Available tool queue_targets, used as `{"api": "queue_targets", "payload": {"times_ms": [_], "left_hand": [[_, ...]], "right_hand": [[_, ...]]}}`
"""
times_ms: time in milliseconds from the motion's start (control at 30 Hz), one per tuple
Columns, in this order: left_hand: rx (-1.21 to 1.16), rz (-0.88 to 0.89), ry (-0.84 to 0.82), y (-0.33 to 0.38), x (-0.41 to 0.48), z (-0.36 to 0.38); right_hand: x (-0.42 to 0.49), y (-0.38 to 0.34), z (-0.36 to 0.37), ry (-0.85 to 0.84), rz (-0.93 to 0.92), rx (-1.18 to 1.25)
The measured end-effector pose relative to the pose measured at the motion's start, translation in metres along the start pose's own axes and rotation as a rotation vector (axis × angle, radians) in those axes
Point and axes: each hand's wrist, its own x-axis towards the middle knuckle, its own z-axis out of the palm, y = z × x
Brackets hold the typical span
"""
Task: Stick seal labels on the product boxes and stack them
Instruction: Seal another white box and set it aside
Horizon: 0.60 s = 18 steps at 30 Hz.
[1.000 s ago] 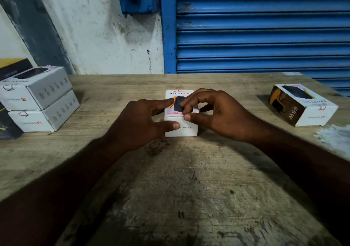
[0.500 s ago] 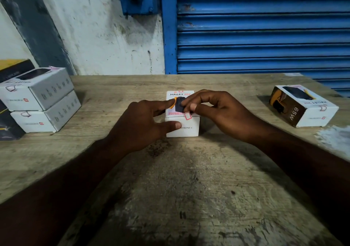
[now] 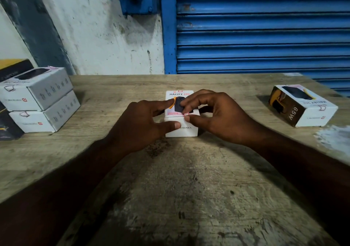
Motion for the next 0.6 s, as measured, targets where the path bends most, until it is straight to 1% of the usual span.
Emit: {"api": "queue_targets", "payload": {"times_ms": [267,367,600], "left_hand": [[-0.001,-0.015,0.004,0.0001,0.0006,-0.0003],[-0.01,-0.019,0.013,-0.0008,0.0007,0.0002],[-0.015,-0.018,0.033,0.0025,-0.0016,0.0005]], "right_hand": [[-0.0011,-0.0011,0.001,0.021,0.046,0.145],[-0.0014,-0.0027,-0.0012,0.021,0.054,0.242],[-0.001,-0.0011,0.0021,-0.01,0.072,0.312]]}}
